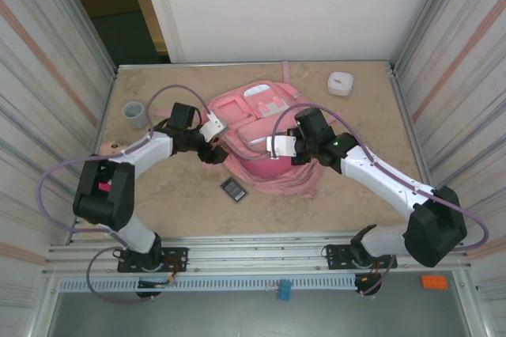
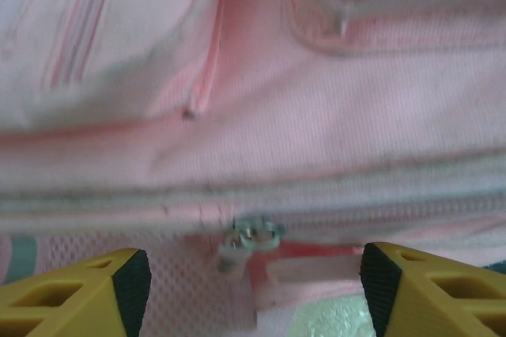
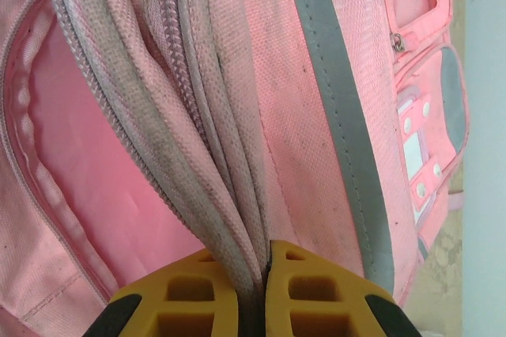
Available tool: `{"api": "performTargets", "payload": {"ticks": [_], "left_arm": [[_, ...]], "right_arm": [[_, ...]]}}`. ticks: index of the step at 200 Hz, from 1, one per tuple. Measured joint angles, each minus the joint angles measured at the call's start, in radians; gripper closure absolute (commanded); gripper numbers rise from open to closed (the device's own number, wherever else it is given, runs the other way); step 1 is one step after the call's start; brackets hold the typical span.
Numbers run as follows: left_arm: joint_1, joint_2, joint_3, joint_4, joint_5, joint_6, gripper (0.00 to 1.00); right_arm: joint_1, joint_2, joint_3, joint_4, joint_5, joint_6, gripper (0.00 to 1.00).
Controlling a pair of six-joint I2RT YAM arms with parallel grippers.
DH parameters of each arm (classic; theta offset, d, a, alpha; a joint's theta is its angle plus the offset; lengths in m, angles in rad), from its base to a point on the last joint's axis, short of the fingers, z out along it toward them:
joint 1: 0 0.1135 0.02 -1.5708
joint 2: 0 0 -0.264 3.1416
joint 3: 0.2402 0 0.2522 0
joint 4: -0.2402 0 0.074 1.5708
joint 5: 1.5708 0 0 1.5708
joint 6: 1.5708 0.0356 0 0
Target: Pack the student bag
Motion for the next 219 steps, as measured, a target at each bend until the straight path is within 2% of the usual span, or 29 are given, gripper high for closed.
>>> {"api": "performTargets", "payload": {"ticks": [26, 53, 107, 165, 201, 210, 219], "left_arm": [[0.015, 0.073, 0.103, -0.109, 0.077, 0.079, 0.53], [0.025, 0.088, 0.119, -0.171, 0.126, 0.127, 0.73], [0.026, 0.046, 0.062, -0.176, 0.165, 0.116, 0.99], [0.012, -0.064, -0.002, -0.120, 0.145, -0.002, 1.00], [-0.127, -0.092, -0.007, -0.117, 0.065, -0.099, 1.00], [-0.167, -0.092, -0.009, -0.117, 0.041, -0.126, 1.00], [-0.202, -0.092, -0.015, -0.113, 0.021, -0.159, 1.00]], "right_arm": [[-0.002, 0.000, 0.000, -0.002, -0.003, 0.011, 1.00], [-0.002, 0.000, 0.000, -0.003, -0.003, 0.026, 1.00], [-0.004, 0.011, 0.000, -0.001, 0.002, 0.054, 1.00], [-0.004, 0.046, -0.001, 0.018, -0.003, 0.151, 1.00], [-0.004, 0.050, -0.027, 0.058, -0.007, 0.234, 1.00], [-0.004, 0.050, -0.036, 0.061, -0.007, 0.258, 0.90], [-0.004, 0.050, -0.040, 0.062, -0.010, 0.291, 0.70]]}}
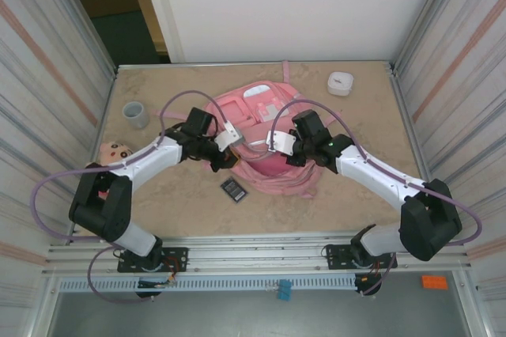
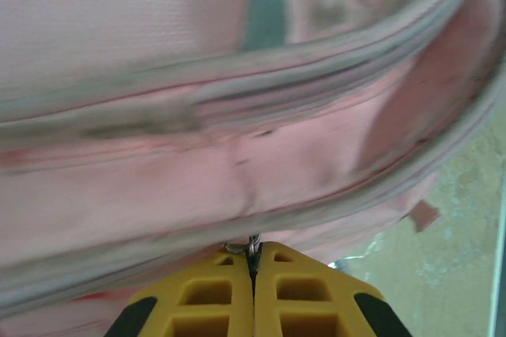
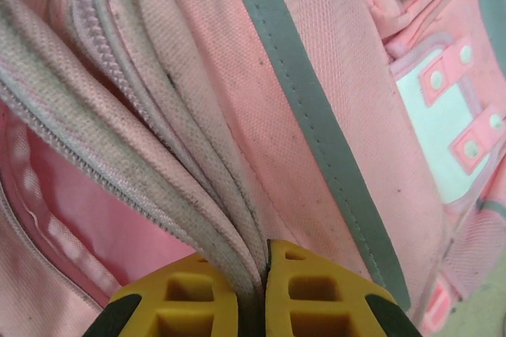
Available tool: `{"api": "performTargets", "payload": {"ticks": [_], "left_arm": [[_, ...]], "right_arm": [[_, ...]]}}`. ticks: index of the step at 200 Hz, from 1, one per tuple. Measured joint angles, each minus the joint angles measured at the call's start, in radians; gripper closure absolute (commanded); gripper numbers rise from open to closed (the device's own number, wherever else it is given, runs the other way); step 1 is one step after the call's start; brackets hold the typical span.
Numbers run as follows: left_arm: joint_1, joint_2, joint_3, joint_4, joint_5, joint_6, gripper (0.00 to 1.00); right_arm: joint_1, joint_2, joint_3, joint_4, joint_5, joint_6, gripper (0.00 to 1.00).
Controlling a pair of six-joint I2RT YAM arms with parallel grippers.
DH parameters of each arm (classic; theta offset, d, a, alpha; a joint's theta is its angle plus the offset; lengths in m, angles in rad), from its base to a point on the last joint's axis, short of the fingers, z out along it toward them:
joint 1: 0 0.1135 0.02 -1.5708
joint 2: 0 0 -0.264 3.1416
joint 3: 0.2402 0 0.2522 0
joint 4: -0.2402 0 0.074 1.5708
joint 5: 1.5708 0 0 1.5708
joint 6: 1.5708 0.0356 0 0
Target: Pack the student bag
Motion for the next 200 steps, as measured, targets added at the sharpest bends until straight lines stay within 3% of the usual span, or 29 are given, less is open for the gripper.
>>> {"api": "performTargets", "payload": {"ticks": [6, 15, 45, 100, 138, 166, 200], "left_arm": [[-0.016, -0.001, -0.007, 0.009, -0.010, -0.018, 1.00], [-0.033, -0.006, -0.025, 0.027, -0.033, -0.056, 1.00], [-0.047, -0.035, -0.089, 0.064, -0.091, -0.145, 1.00], [-0.074, -0.073, -0.130, 0.111, -0.152, -0.228, 1.00], [-0.092, -0.073, -0.134, 0.128, -0.174, -0.260, 1.00], [-0.113, -0.073, -0.134, 0.130, -0.192, -0.274, 1.00], [-0.120, -0.072, -0.134, 0.142, -0.198, -0.278, 1.00]], "right_arm": [[0.000, 0.000, -0.002, 0.002, -0.004, 0.027, 0.56], [-0.004, -0.008, -0.006, -0.001, -0.012, 0.092, 0.45], [-0.041, -0.104, -0.044, -0.026, -0.085, 0.361, 0.33], [-0.065, -0.325, -0.076, -0.092, -0.209, 1.136, 0.39], [-0.066, -0.359, -0.267, -0.009, -0.292, 1.678, 0.39], [-0.088, -0.366, -0.356, 0.029, -0.309, 1.894, 0.42], [-0.167, -0.332, -0.369, 0.140, -0.364, 2.017, 0.44]]}}
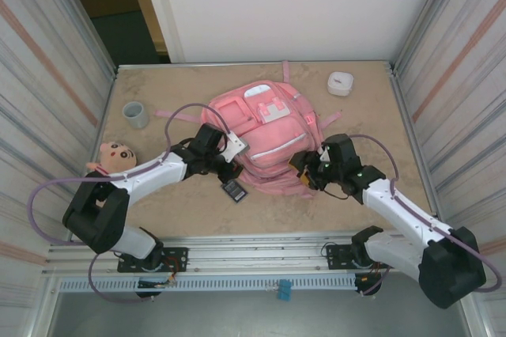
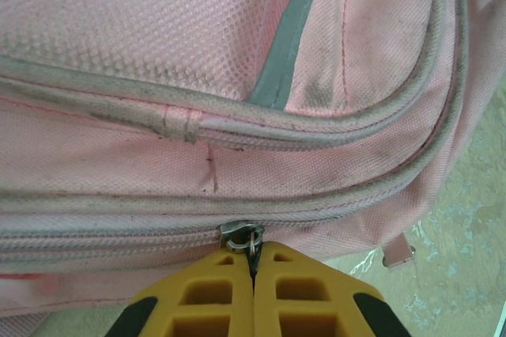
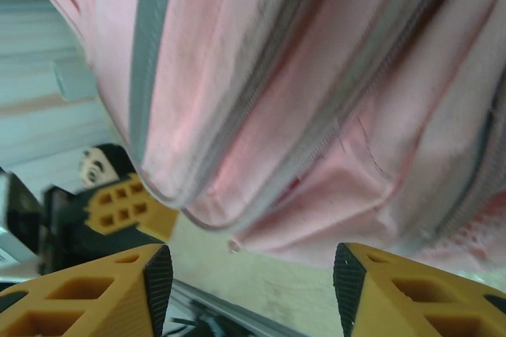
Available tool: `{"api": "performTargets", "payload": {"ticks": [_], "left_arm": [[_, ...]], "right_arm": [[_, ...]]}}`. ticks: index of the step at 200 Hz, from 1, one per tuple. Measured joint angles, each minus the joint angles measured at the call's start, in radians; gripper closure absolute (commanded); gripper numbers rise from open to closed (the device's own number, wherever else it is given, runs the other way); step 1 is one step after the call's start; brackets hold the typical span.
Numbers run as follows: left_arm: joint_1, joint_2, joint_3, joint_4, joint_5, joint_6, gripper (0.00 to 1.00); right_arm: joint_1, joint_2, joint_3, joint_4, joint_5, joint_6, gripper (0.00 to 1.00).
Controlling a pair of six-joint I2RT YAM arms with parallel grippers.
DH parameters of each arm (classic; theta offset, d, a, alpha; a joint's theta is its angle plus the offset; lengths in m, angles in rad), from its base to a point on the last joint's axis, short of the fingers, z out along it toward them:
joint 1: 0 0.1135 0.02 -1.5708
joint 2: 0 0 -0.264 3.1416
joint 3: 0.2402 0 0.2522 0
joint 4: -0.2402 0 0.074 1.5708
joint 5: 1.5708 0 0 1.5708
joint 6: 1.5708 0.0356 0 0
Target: Pack the student bag
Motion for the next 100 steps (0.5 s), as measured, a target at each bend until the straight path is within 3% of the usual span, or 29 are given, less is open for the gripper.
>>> {"api": "performTargets", "payload": {"ticks": [44, 71, 100], "left_arm": [[0.000, 0.000, 0.000, 0.008, 0.001, -0.005, 1.00], [0.000, 0.000, -0.007, 0.019, 0.002, -0.020, 1.00], [0.000, 0.000, -0.017, 0.039, 0.002, -0.035, 1.00]], "right_arm": [[-0.035, 0.054, 0.000, 0.085, -0.045, 0.054, 0.45], [-0.035, 0.096, -0.002, 0.119, -0.063, 0.092, 0.30], [-0.035, 0.106, -0.005, 0.127, -0.073, 0.106, 0.26]]}}
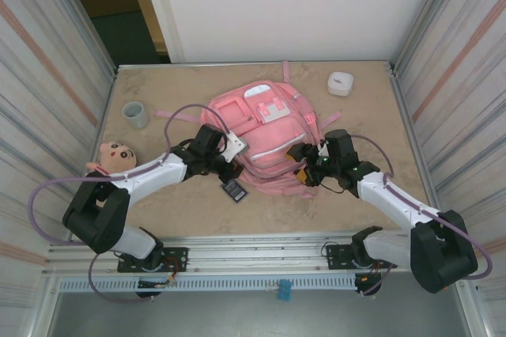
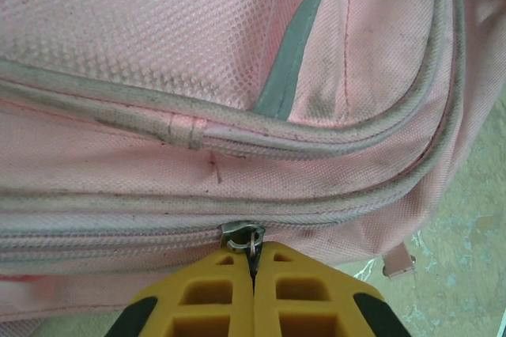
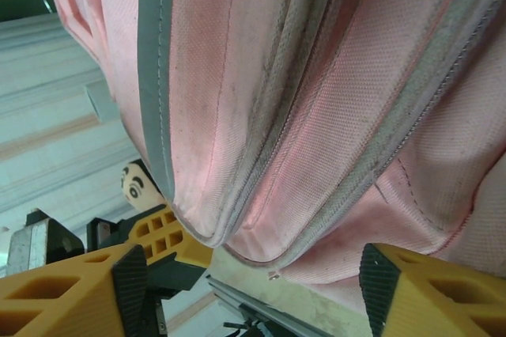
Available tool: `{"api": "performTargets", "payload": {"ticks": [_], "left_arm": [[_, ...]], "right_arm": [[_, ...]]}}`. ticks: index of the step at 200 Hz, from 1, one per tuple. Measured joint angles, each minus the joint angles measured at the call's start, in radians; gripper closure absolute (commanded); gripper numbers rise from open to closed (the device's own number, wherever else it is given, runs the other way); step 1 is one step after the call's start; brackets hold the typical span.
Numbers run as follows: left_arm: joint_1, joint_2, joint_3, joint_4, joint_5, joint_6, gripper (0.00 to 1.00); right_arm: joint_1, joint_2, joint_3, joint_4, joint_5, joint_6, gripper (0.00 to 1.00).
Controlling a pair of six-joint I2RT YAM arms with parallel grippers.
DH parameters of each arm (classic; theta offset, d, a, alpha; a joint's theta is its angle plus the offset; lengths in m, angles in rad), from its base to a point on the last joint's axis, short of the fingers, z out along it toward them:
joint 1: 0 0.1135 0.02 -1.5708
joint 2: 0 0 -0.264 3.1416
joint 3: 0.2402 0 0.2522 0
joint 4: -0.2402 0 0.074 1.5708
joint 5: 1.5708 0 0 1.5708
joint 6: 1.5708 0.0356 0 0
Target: Pack the student bag
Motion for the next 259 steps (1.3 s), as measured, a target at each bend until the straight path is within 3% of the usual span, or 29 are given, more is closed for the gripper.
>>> {"api": "performTargets", "payload": {"ticks": [63, 155, 214, 259], "left_arm": [[0.000, 0.000, -0.013, 0.037, 0.006, -0.037, 1.00], [-0.004, -0.022, -0.036, 0.059, -0.004, -0.045, 1.00], [-0.114, 0.012, -0.010, 0.064, -0.103, -0.071, 1.00], [-0.228, 0.073, 0.047, 0.038, -0.098, -0.079, 1.00]], "right_arm": [[0.001, -0.003, -0.062, 0.043, -0.034, 0.026, 0.33], [0.024, 0.174, -0.022, 0.192, -0.045, 0.054, 0.89], [0.060, 0.187, -0.005, 0.227, 0.032, 0.070, 0.96], [0.049, 0.185, 0.044, 0.249, 0.064, 0.063, 0.98]]}}
